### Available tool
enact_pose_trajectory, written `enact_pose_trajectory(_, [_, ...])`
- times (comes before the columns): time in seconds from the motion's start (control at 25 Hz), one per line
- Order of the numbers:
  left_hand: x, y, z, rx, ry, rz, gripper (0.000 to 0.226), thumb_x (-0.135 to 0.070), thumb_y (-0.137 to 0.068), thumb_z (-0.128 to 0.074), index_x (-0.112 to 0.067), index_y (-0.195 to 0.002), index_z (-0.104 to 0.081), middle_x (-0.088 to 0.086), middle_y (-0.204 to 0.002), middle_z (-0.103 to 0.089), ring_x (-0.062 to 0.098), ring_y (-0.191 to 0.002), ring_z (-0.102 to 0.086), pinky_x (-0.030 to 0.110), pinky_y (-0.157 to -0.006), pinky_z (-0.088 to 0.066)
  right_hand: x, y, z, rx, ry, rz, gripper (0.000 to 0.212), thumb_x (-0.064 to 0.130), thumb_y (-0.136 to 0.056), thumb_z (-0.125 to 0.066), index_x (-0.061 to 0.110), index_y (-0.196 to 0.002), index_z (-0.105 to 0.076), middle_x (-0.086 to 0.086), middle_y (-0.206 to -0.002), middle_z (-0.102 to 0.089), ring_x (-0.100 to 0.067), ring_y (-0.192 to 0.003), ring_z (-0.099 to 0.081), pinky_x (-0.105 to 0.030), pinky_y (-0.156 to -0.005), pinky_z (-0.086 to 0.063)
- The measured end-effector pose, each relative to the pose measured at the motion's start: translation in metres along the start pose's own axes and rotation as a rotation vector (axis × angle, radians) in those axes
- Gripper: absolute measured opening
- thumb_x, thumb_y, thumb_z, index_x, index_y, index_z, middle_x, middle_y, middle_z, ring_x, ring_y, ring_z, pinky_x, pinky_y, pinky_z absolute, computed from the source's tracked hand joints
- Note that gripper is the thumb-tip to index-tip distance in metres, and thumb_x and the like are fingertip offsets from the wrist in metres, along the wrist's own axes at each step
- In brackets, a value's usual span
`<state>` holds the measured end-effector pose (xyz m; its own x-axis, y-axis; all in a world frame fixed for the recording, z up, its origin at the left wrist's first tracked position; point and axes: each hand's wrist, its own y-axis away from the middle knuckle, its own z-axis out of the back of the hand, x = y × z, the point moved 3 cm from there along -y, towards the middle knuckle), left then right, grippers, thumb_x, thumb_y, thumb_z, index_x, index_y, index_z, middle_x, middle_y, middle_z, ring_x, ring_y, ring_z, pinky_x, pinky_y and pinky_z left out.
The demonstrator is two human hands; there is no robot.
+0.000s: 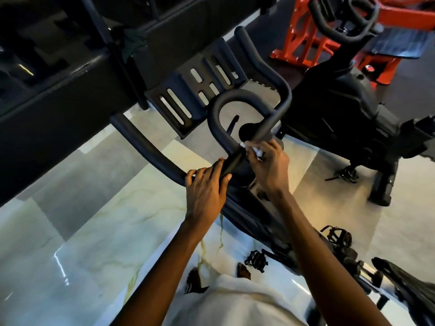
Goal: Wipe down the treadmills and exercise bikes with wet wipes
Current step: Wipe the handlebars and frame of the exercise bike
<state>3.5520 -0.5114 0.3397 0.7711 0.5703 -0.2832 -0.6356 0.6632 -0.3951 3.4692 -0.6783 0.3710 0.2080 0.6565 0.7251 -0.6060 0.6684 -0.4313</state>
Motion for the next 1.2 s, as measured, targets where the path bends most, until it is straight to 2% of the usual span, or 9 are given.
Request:
enact_pose_trajectory(0.12, [-0.005,0.004,-0.003,-0.053,-0.028,-0.020,0.042,-0.039,-0.105,-0.049,-0.017,-0.140,-0.057,-0.004,-0.122,-0.069,0.018,-0.107,-0.063,0.044,-0.094,-0.038,0.000,-0.011,0.001,-0.014,0.006,-0.063,0.019,0.016,-0.093,-0.069,0.017,-0.112,-0.075,0.006,-0.104,-0.064,0.005,-0.090,-0.053,-0.003,-0.079,-0.041])
enact_pose_trajectory(0.28, [-0.012,0.011,-0.005,-0.121,0.013,0.026,0.042,-0.037,-0.105,-0.050,-0.018,-0.141,-0.057,-0.002,-0.124,-0.068,0.020,-0.107,-0.060,0.041,-0.095,-0.037,0.005,0.008,-0.006,0.140,0.048,0.126,0.021,0.010,-0.093,-0.070,0.013,-0.113,-0.075,-0.003,-0.105,-0.066,-0.004,-0.088,-0.056,-0.004,-0.080,-0.041])
enact_pose_trajectory(0.44, [-0.011,0.010,-0.008,-0.109,0.028,0.063,0.043,-0.039,-0.105,-0.051,-0.020,-0.143,-0.057,-0.003,-0.127,-0.067,0.020,-0.109,-0.060,0.039,-0.094,-0.037,-0.006,-0.021,0.013,0.053,0.016,-0.010,0.019,0.013,-0.096,-0.066,0.013,-0.113,-0.074,-0.003,-0.111,-0.068,-0.003,-0.095,-0.060,0.003,-0.084,-0.037])
enact_pose_trajectory(0.52, [-0.011,0.009,-0.006,-0.109,0.046,0.082,0.042,-0.039,-0.105,-0.050,-0.021,-0.142,-0.058,-0.004,-0.125,-0.068,0.019,-0.106,-0.059,0.038,-0.095,-0.037,0.004,-0.010,0.005,0.096,0.039,0.005,0.020,0.013,-0.097,-0.064,0.012,-0.115,-0.073,-0.005,-0.112,-0.066,-0.002,-0.094,-0.058,0.001,-0.083,-0.040])
enact_pose_trajectory(0.64, [-0.017,-0.001,0.004,0.016,0.056,0.124,0.042,-0.034,-0.102,-0.052,-0.023,-0.142,-0.054,-0.003,-0.122,-0.070,0.022,-0.106,-0.062,0.043,-0.097,-0.035,0.016,0.010,-0.007,0.258,0.097,0.169,0.021,0.014,-0.098,-0.063,0.012,-0.116,-0.073,-0.004,-0.110,-0.065,-0.007,-0.090,-0.061,-0.010,-0.079,-0.048])
enact_pose_trajectory(0.76, [-0.018,-0.023,0.004,0.225,0.100,0.179,0.042,-0.035,-0.104,-0.049,-0.021,-0.144,-0.049,0.004,-0.124,-0.068,0.030,-0.109,-0.064,0.044,-0.096,-0.037,0.009,-0.020,0.009,0.181,0.089,0.040,0.020,0.019,-0.099,-0.062,0.015,-0.114,-0.075,0.001,-0.110,-0.065,-0.001,-0.089,-0.062,-0.002,-0.079,-0.042])
enact_pose_trajectory(0.92, [-0.014,-0.017,-0.002,0.041,0.006,0.057,0.043,-0.042,-0.104,-0.048,-0.015,-0.136,-0.060,0.004,-0.109,-0.072,0.025,-0.093,-0.069,0.038,-0.081,-0.046,0.002,-0.044,0.022,0.001,0.113,-0.062,0.019,0.008,-0.096,-0.064,0.011,-0.112,-0.074,0.004,-0.107,-0.059,0.025,-0.090,-0.050,0.003,-0.077,-0.037])
enact_pose_trajectory(1.04, [-0.016,-0.011,-0.007,-0.051,0.000,0.057,0.043,-0.041,-0.103,-0.050,-0.014,-0.135,-0.062,0.002,-0.109,-0.073,0.021,-0.097,-0.068,0.035,-0.089,-0.046,0.007,-0.032,0.010,0.054,0.138,-0.059,0.020,0.012,-0.098,-0.062,0.014,-0.115,-0.073,0.004,-0.110,-0.059,0.012,-0.091,-0.051,-0.007,-0.083,-0.045])
enact_pose_trajectory(1.2, [-0.017,-0.012,-0.010,-0.102,0.019,0.053,0.042,-0.038,-0.103,-0.053,-0.012,-0.133,-0.063,0.005,-0.115,-0.073,0.021,-0.105,-0.068,0.035,-0.106,-0.041,0.010,-0.022,0.008,0.229,0.177,0.154,0.019,0.012,-0.098,-0.063,0.014,-0.113,-0.075,-0.001,-0.104,-0.065,0.004,-0.089,-0.049,0.003,-0.079,-0.033])
